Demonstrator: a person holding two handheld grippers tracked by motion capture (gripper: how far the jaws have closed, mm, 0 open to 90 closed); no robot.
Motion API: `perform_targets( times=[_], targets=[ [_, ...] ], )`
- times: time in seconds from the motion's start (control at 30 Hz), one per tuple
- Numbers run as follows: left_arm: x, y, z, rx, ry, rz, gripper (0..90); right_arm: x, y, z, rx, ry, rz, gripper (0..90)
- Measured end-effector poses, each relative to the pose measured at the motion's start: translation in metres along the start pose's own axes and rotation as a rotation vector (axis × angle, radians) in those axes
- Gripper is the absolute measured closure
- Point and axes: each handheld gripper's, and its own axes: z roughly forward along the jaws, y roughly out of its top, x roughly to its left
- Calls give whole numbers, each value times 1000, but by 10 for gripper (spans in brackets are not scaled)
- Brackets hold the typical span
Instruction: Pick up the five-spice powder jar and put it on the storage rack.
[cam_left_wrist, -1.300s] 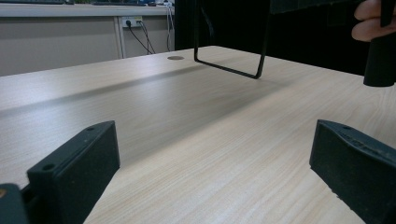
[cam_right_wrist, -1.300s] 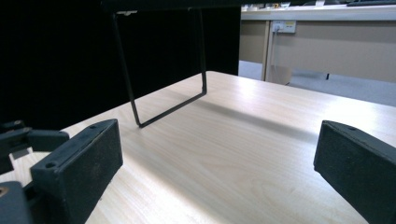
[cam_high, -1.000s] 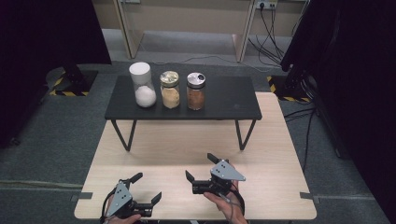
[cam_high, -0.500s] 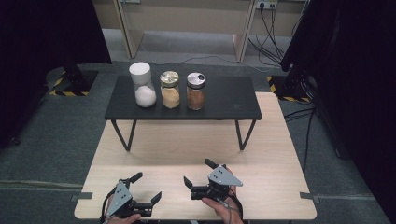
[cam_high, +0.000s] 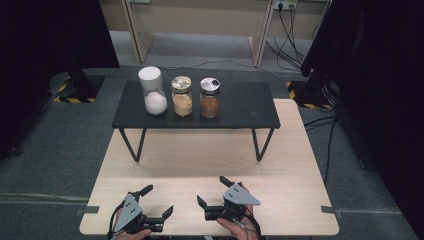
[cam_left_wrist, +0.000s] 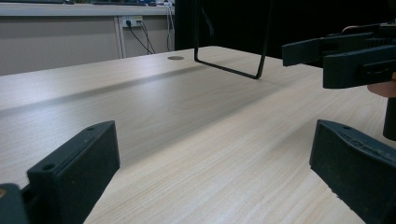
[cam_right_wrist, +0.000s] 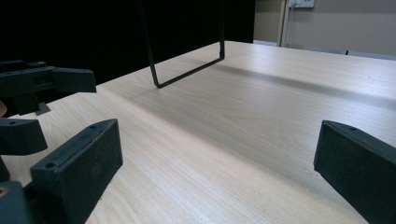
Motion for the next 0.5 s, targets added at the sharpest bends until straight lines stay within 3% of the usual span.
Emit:
perform_targets(
  times=[0.5],
  targets=[
    [0,1,-1,-6,1,-1,10,-1,-6,-11,-2,-14,10,15]
  ],
)
